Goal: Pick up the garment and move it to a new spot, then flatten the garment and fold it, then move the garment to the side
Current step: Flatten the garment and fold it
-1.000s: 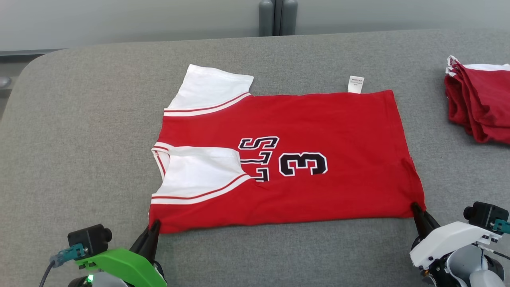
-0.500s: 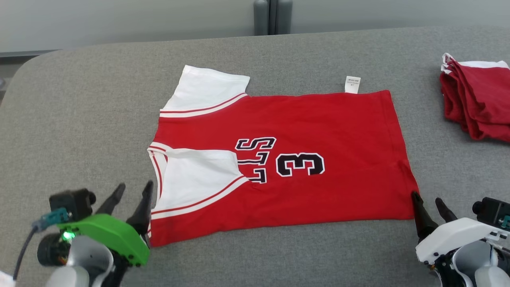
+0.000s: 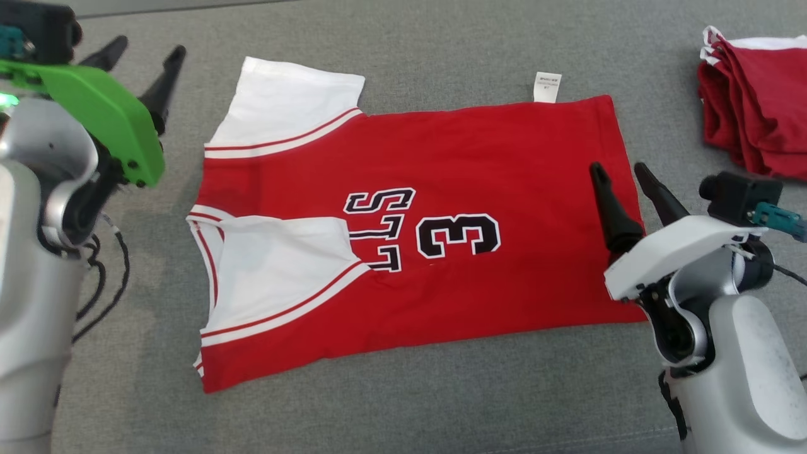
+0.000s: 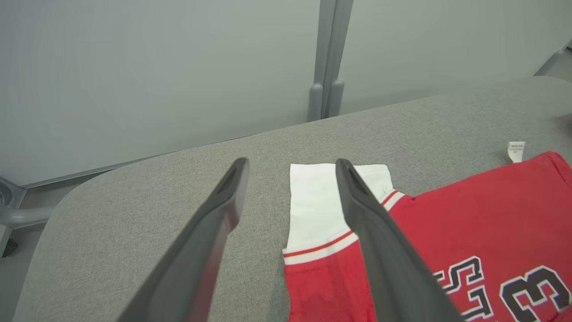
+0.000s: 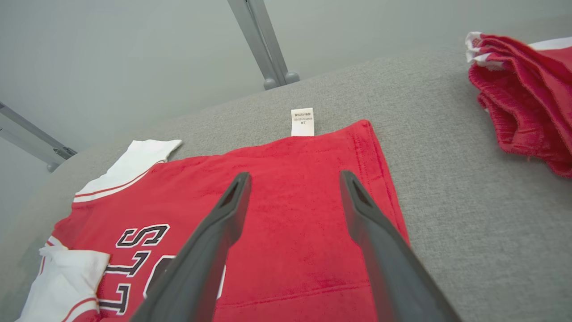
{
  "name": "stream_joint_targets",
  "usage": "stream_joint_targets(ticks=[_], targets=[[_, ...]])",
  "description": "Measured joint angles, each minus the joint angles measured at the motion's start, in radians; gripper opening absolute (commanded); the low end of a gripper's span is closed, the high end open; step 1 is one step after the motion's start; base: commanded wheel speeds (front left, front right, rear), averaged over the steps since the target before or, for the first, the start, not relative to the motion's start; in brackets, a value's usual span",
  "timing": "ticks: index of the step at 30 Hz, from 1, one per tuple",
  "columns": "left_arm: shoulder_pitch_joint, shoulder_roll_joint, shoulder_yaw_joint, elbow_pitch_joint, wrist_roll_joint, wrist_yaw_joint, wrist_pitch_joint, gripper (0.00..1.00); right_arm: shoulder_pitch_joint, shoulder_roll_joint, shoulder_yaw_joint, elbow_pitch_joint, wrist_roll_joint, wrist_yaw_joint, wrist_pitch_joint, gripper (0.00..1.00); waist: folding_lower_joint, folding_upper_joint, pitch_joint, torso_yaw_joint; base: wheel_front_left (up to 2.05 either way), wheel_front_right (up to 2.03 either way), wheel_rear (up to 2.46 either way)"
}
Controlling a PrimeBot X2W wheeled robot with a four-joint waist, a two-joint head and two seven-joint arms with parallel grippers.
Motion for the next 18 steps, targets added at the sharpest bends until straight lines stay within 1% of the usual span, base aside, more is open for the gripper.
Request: stream_joint_targets(ticks=[4, 8, 11, 15, 18], targets=[[-0.123, 0.038, -0.004, 0.110, 0.000, -0.008, 0.051, 1.00, -0.089, 0.000, 0.070, 0.014, 0.009, 0.000, -0.019, 1.00, 0.0000, 0.0000, 0.061, -0.034, 0.00, 0.00, 0.00], [-0.192, 0.073, -0.020, 0.182, -0.005, -0.015, 0.089, 1.00, -0.158, -0.001, 0.119, 0.031, 0.021, 0.000, -0.044, 1.00, 0.0001, 0.0000, 0.124, -0.076, 0.00, 0.00, 0.00], [-0.229, 0.094, -0.021, 0.223, -0.009, -0.017, 0.099, 1.00, -0.195, -0.001, 0.141, 0.042, 0.022, 0.000, -0.062, 1.00, 0.0000, 0.0000, 0.169, -0.111, 0.00, 0.00, 0.00], [-0.260, 0.102, -0.014, 0.271, -0.031, -0.018, 0.116, 1.00, -0.228, -0.001, 0.163, 0.059, 0.028, 0.000, -0.082, 1.00, 0.0001, 0.0000, 0.220, -0.161, 0.00, 0.00, 0.00], [-0.270, 0.120, -0.021, 0.290, -0.044, -0.019, 0.140, 1.00, -0.244, -0.001, 0.173, 0.072, 0.034, 0.000, -0.097, 1.00, 0.0001, 0.0000, 0.252, -0.196, 0.00, 0.00, 0.00]])
